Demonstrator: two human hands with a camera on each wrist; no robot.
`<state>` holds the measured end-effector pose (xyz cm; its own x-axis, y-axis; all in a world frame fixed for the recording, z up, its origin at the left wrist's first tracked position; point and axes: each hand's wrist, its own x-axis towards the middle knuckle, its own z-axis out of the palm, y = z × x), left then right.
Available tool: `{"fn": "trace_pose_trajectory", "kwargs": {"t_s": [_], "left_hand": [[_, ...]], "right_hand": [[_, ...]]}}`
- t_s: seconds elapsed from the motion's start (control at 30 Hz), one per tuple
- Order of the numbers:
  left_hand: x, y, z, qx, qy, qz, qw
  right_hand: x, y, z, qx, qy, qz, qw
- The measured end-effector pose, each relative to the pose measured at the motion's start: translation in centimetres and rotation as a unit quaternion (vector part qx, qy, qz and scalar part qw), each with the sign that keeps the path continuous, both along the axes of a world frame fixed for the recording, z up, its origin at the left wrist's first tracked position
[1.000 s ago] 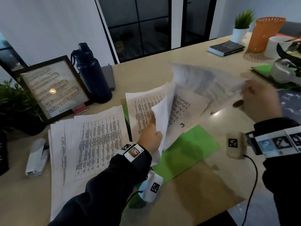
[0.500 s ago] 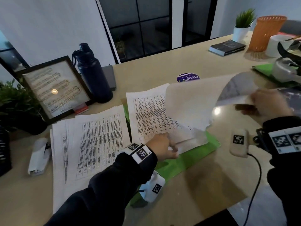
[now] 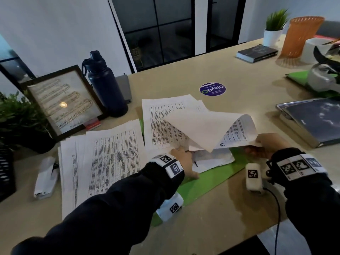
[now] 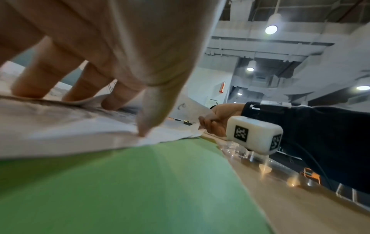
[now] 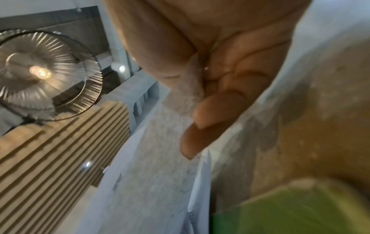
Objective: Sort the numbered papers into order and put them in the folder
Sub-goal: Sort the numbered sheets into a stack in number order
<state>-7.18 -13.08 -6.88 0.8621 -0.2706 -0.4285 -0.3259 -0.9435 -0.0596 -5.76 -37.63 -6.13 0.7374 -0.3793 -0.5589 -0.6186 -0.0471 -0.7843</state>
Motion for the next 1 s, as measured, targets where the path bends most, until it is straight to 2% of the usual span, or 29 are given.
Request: {"fn": "trace_pose_trajectory", "kwargs": {"t_s": [0.1,0.23,0.3,0.33,0.37,0.4,0.47,0.53,0.57,0.63,0.67,0.7,0.73,0.77,0.8,0.9,1.0], "left_hand": [[0.0,-0.4,-0.2,-0.009,-0.032,-0.009,0.999],[-1.0,-0.9,-1.1,-0.029,-0.03,-0.05,0.998],[-1.3,-1.2,-0.8,-0.026,-0.029,-0.058,0.998],[-1.3,-1.2,-0.5,-0.029,-0.036,-0.06,0.997],[-1.1,-1.2,-0.2,-0.045,-0.047,-0.057,0.996],[-0.9,-1.1,0.1,-0.084,-0.056,-0.047,0.994],[-0.4,-0.5,0.7,-0.212,-0.062,0.019,0.975],[-0.1,0.4,1.2,-0.353,-0.048,0.128,0.926],[0.1,0.9,1.4,-0.427,-0.029,0.19,0.884],[0.0,1.9,2.4,-0.567,0.017,0.305,0.765],[-0.1,2.8,3.0,-0.614,0.022,0.337,0.714],[-0.3,3.8,3.8,-0.647,0.013,0.35,0.677],[-0.6,5.0,4.7,-0.668,-0.003,0.354,0.654],[-0.9,6.5,5.6,-0.678,-0.019,0.352,0.645],[-1.5,7.9,6.5,-0.673,-0.028,0.348,0.652],[-3.6,12.8,8.2,-0.616,-0.046,0.348,0.706],[-5.8,17.7,8.1,-0.548,-0.086,0.404,0.727]], "right_hand": [[-0.1,-0.4,-0.2,0.001,-0.038,-0.019,0.999],[-0.3,-0.8,-0.4,-0.048,-0.029,0.025,0.998],[0.0,-0.8,-0.8,-0.003,-0.051,-0.038,0.998],[0.0,-0.7,-0.6,-0.03,-0.058,-0.02,0.998],[0.0,-1.0,-0.7,-0.08,-0.066,0.014,0.995],[-0.1,-0.9,-0.6,-0.057,-0.064,0.024,0.996],[0.1,-0.9,-0.5,0.019,-0.115,0.054,0.992],[-0.4,-0.3,0.4,0.02,-0.125,0.09,0.988],[-0.5,0.1,0.6,0.03,-0.137,0.11,0.984],[-0.7,1.0,1.4,0.052,-0.167,0.133,0.976],[-0.8,1.6,1.9,0.069,-0.181,0.144,0.97],[-0.8,2.4,2.3,0.083,-0.192,0.153,0.966],[-1.0,3.4,2.9,0.1,-0.2,0.162,0.961],[-1.2,4.6,3.4,0.11,-0.21,0.177,0.955],[-1.4,5.8,3.9,0.117,-0.22,0.195,0.949],[-1.9,10.5,4.5,0.106,-0.237,0.276,0.925],[-2.5,16.6,4.1,0.056,-0.245,0.371,0.894]]}}
